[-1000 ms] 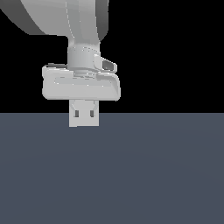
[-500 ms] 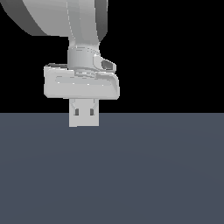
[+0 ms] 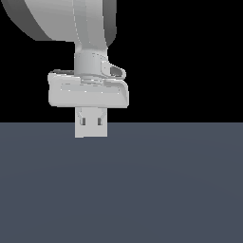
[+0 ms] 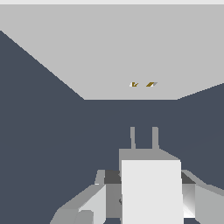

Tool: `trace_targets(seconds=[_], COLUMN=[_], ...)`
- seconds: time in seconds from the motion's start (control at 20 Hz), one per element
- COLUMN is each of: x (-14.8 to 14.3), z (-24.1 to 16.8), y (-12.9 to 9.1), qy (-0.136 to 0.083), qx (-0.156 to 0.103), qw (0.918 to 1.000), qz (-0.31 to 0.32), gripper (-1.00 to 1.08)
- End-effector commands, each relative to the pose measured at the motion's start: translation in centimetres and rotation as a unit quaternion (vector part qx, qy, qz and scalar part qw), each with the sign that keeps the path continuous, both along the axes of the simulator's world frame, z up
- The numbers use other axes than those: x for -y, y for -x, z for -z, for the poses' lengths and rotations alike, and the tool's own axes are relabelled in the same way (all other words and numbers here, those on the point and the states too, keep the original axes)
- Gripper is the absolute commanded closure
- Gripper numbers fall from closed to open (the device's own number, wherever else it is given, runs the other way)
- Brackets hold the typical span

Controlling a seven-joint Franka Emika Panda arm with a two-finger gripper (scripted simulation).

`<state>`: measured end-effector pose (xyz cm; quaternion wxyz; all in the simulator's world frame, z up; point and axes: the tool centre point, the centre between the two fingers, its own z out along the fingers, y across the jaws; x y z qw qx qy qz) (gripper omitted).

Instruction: Plug the charger into the wall socket.

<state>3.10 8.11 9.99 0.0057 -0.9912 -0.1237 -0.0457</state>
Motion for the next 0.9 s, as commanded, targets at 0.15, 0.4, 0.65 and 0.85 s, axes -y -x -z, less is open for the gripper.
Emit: trace_targets(seconds=[0.15, 0.4, 0.65, 0.85], x=[-0.4, -0.8, -1.0, -1.1], z=[0.0, 0.0, 0.0, 0.0], y=[-1.4, -3.1, -4.1, -4.3], qy=[0.000, 0.000, 0.000, 0.000], qx=[0.000, 0.000, 0.000, 0.000], qw=[1.0000, 1.0000, 1.0000, 1.0000], qz=[0.000, 0.000, 0.000, 0.000], gripper=[1.08, 1.08, 1.08, 1.08])
